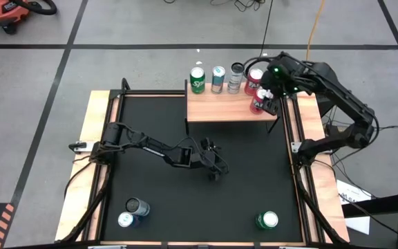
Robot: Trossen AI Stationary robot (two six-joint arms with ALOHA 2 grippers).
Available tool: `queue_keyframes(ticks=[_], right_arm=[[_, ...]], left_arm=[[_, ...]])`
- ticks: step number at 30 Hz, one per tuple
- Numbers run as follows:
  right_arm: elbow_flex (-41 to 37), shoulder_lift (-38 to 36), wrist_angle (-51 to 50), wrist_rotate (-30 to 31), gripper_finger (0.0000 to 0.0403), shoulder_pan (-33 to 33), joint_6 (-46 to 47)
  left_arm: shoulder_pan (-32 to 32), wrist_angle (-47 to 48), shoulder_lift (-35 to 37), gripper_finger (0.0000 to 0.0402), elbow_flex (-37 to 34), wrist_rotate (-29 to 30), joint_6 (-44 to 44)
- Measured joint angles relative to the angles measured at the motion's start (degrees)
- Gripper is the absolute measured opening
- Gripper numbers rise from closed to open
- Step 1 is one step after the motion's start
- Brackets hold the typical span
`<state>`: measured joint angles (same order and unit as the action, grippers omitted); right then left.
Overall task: Place canned beverage on shelf
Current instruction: Put the red soda can on the shelf aligned with the other orange soda can
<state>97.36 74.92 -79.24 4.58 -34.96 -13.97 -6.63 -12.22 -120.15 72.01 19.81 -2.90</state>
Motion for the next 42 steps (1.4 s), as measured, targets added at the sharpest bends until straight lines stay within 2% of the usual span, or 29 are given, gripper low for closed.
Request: queue_keyframes(ticks=[6, 11, 16, 20, 23, 42], right_arm=[[0.0, -0.63, 1.42, 1.67, 0.0243, 0.0, 4.02], [0.0, 0.21, 1.94, 5.93, 0.015, 0.02, 8.6], [-0.01, 0.21, 2.65, 5.06, 0.0057, 0.0, 10.46], [-0.02, 0.23, 2.51, 3.55, 0.0014, 0.04, 10.46], [-0.02, 0.43, 2.42, 2.75, 0.0003, 0.0, 10.52], [-0.02, 3.9, -0.06, 2.65, 0.0, 0.0, 11.43]], left_arm=[[0.0, -0.95, -0.01, 0.0396, 0.0, 0.0, -1.16], [-0.02, -0.7, -0.01, 0.0396, 0.0, 0.0, -1.18], [0.0, -0.57, -0.01, 0.0396, 0.0, 0.0, -1.18], [0.0, -0.24, -0.01, 0.0396, 0.0, -0.01, -1.19], [-0.01, -0.19, -0.01, 0.0396, 0.0, -0.01, -1.2], [-0.02, 0.14, -0.01, 0.0396, 0.0, 0.0, -1.27]])
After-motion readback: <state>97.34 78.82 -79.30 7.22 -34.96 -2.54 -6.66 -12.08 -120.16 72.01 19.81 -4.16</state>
